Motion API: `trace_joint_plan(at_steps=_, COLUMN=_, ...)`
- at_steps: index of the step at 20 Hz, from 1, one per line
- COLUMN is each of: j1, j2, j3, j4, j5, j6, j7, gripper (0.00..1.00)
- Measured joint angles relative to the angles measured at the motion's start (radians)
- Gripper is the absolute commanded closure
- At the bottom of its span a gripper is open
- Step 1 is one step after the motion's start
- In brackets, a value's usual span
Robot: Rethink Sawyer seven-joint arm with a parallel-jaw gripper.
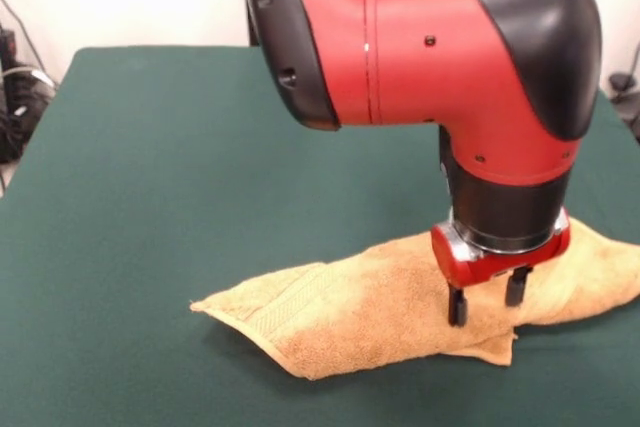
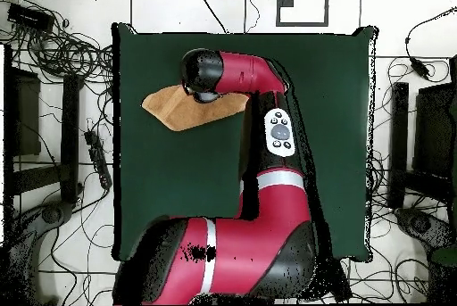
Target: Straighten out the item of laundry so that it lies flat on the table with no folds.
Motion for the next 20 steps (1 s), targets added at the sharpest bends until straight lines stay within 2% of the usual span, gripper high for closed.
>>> trace_joint_plan(at_steps=13, j1=0.007, j2=-0.021, j3=-0.083, j4=-0.004, j5=0.0, j6=-0.066, j7=0.0, gripper=0.0)
trace_joint_plan(at_steps=20, j1=0.007, j2=-0.046, j3=-0.088, j4=-0.004, j5=0.01, j6=-0.125, j7=0.0, gripper=0.0)
